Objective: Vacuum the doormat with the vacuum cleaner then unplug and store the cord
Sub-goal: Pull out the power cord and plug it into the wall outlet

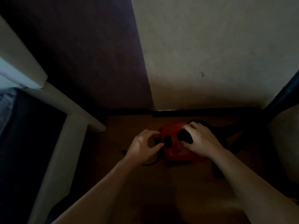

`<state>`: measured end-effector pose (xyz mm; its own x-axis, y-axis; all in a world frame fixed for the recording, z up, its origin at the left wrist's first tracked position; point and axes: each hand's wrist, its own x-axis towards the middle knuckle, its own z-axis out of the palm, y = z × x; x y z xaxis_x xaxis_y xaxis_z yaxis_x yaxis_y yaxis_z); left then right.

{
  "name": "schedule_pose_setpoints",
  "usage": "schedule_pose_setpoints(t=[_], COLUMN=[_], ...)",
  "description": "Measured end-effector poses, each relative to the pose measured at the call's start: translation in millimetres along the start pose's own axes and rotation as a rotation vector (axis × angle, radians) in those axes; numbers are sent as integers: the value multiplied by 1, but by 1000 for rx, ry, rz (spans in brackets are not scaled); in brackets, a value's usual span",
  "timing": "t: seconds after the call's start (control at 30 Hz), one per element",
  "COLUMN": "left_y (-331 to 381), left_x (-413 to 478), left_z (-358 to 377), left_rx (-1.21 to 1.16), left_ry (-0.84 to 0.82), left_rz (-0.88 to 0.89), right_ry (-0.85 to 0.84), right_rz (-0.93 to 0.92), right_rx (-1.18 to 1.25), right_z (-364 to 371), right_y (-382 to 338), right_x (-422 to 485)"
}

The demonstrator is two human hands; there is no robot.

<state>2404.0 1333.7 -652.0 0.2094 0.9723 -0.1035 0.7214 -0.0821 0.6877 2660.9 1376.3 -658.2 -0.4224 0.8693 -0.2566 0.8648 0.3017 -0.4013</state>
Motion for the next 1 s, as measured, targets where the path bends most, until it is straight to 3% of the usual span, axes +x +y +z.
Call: schedule_pose_setpoints(t=[0.23, 0.57, 0.8, 0.9, 1.0], left_y=[-60, -78, -82, -93, -104], left_x=[3, -18, 6, 28, 45], left_z=[22, 37, 25, 37, 53], left_rx=[-28, -93, -40, 195, 369], left_ry=[74, -21, 16, 15, -91], left_rz=[-12, -56, 61, 247, 407], right_ry=[-17, 82, -93, -120, -96], right_rz=[-154, -55, -165, -156, -128], right_rx=[-181, -132, -399, -321, -165], right_z=[3, -27, -43, -40, -25], right_y=[-11, -31, -30, -20, -1], right_x=[30, -9, 2, 21, 33])
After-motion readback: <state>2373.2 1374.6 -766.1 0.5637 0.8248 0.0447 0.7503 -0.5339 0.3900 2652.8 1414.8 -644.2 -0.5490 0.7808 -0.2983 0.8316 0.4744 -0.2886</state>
